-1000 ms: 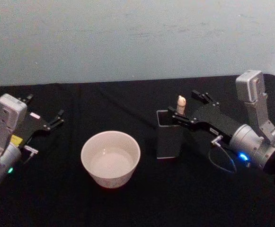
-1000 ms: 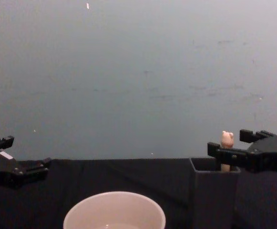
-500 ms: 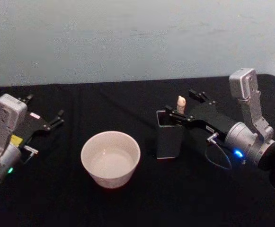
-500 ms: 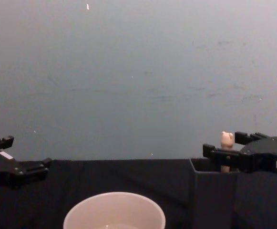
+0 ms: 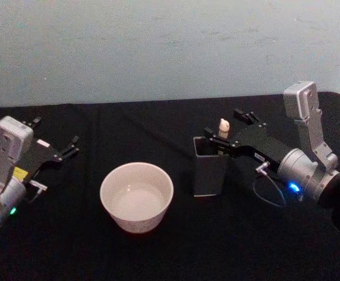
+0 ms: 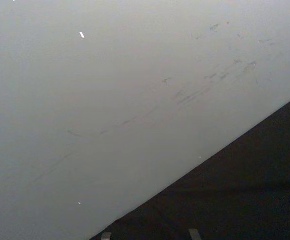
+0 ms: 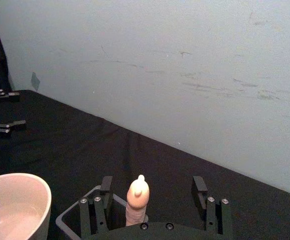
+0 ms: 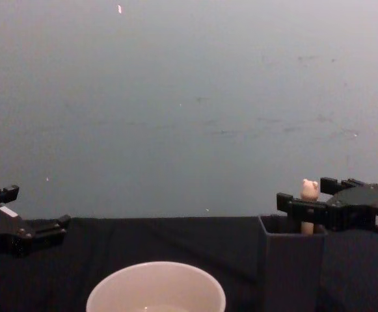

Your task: Pick up the stirring spoon with one hand, stir inside the cup, then place it back in its original position.

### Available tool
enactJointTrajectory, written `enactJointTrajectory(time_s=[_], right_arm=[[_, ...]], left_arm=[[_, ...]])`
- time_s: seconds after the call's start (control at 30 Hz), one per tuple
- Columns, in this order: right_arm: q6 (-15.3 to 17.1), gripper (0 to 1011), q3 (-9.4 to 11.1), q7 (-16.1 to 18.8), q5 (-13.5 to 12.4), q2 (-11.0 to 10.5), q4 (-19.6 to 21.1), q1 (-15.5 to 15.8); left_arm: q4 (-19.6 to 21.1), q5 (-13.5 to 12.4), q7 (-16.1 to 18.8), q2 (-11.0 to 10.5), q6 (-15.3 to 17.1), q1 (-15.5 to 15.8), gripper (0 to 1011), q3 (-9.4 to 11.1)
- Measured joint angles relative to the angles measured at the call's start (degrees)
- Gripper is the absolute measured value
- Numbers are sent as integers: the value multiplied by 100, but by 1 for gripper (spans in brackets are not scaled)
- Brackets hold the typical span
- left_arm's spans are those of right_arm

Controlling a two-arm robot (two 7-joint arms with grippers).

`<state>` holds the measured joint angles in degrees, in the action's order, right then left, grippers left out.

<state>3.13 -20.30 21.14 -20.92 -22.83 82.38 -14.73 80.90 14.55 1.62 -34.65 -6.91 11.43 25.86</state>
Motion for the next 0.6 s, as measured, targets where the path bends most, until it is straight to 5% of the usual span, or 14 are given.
enactJointTrajectory(time_s=[0.6], right_arm=[[-18,959,-11,-9,-9,-13,12,8]], left_arm=[[0,-1,0,0,0,0,1001,0]])
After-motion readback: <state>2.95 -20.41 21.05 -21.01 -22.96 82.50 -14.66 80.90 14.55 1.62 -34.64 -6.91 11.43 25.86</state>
